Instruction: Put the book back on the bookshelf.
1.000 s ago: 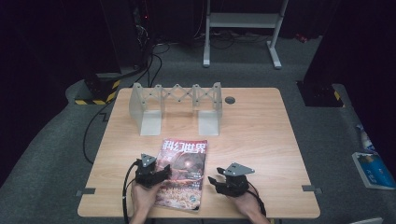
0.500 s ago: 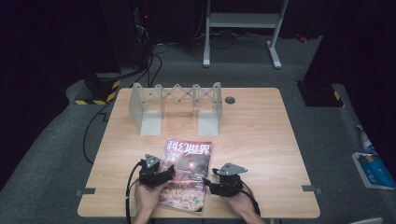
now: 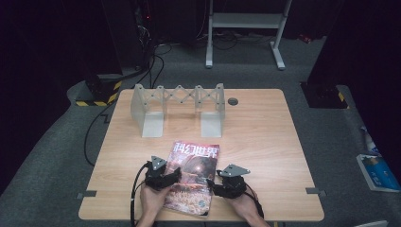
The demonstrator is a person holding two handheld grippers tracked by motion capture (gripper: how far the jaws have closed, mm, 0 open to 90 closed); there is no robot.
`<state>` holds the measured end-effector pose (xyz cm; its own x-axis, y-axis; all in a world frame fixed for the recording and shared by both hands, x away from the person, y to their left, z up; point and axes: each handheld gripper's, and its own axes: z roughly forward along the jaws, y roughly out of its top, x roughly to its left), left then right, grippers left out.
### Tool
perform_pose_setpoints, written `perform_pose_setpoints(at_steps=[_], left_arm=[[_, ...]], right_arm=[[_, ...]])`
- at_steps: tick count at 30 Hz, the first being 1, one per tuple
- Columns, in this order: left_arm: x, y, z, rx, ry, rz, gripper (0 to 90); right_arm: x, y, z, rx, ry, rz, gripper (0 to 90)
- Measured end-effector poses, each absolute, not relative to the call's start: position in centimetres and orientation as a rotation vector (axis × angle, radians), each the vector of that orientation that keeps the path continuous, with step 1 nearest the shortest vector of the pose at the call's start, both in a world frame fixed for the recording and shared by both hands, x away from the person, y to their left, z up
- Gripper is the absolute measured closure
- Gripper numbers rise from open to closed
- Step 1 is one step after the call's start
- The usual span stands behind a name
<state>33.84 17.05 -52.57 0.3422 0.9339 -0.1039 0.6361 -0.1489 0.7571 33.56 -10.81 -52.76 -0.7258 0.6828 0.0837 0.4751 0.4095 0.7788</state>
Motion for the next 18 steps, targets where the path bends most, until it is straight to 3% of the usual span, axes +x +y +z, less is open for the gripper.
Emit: perform_pose_setpoints(at_steps=[18], left_arm=[[34.3,15.3,-52.4,1.915,1.334,0.483,34.8]], right_arm=[[34.5,-12.3,-52.7,1.061,2.398,1.182,44.0]])
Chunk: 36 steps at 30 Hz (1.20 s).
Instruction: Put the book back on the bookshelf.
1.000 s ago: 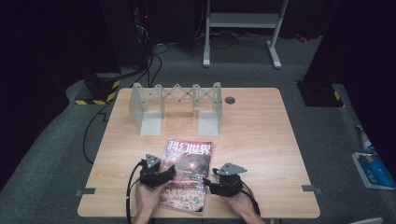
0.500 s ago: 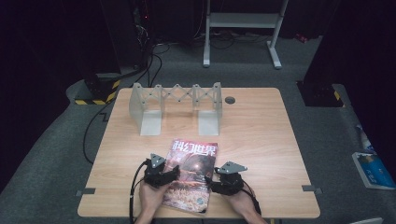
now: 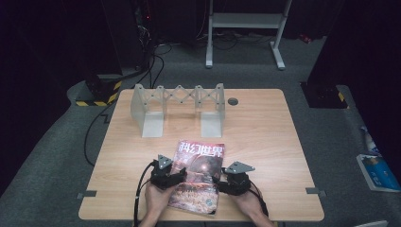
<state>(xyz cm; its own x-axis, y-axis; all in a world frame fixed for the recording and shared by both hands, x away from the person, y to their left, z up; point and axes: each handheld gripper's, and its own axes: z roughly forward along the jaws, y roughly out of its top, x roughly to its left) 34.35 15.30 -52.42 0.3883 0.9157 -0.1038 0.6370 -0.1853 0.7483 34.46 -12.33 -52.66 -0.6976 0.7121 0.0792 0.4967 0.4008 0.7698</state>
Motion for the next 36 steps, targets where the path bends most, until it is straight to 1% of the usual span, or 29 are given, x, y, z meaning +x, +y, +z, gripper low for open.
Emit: perform_pose_setpoints(at_steps=[21,36], left_arm=[[35.2,11.8,-52.2,1.977,1.263,0.434,35.2],[35.0,9.9,-52.2,1.977,1.222,0.399,36.3]], right_arm=[[36.1,-15.4,-52.4,1.124,2.313,1.12,45.0],[37.1,-17.3,-52.0,1.18,2.315,1.064,45.8]])
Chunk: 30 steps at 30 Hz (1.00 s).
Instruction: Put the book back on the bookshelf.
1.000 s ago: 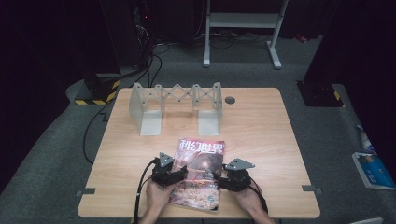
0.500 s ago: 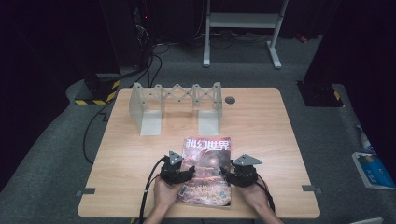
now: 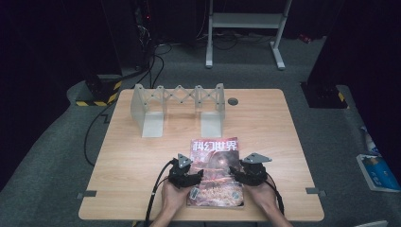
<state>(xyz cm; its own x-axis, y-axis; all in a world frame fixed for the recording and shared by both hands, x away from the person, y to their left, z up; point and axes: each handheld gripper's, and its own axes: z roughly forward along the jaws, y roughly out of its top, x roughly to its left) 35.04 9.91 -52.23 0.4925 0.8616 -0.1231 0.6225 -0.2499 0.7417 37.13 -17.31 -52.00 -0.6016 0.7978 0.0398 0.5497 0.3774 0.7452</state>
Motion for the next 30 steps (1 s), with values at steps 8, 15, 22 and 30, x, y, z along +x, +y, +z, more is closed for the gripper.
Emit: perform_pose_setpoints(at_steps=[8,15,22,30], left_arm=[[35.1,8.9,-52.3,1.974,1.193,0.385,36.6],[35.3,8.9,-52.3,1.966,1.191,0.368,36.4],[35.9,9.8,-52.3,1.924,1.159,0.384,36.3],[37.5,10.6,-52.7,1.921,1.183,0.364,36.3]], right_arm=[[37.0,-18.4,-52.0,1.206,2.286,1.047,45.4],[36.9,-18.7,-52.0,1.193,2.281,1.052,45.3],[37.0,-19.0,-51.6,1.201,2.271,1.078,45.2],[38.0,-20.1,-50.6,1.26,2.259,1.107,42.8]])
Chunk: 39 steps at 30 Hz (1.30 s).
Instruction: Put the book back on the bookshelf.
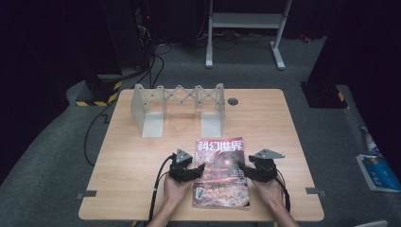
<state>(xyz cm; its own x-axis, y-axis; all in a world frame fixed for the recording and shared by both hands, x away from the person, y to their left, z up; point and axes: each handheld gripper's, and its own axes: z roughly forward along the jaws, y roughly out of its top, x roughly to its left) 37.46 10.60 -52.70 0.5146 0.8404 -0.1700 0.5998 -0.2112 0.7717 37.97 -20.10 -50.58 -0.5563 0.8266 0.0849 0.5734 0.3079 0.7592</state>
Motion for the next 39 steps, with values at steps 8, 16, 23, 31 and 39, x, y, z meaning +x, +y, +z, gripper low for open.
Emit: perform_pose_setpoints(at_steps=[8,16,23,31,39], left_arm=[[39.5,10.8,-52.5,1.908,1.232,0.356,33.4],[40.0,11.1,-52.9,1.888,1.213,0.412,33.7],[40.1,11.2,-53.0,1.871,1.215,0.387,34.0],[40.2,10.8,-52.9,1.911,1.181,0.409,33.7],[40.3,10.5,-53.0,1.92,1.174,0.419,33.4]], right_arm=[[39.2,-20.4,-49.3,1.29,2.266,1.119,42.8],[40.8,-19.7,-48.8,1.278,2.358,1.098,39.0],[42.1,-19.1,-48.3,1.323,2.344,1.072,39.6],[44.0,-18.8,-48.3,1.426,2.291,1.077,43.4],[45.6,-18.1,-48.8,1.473,2.299,0.989,44.1]])
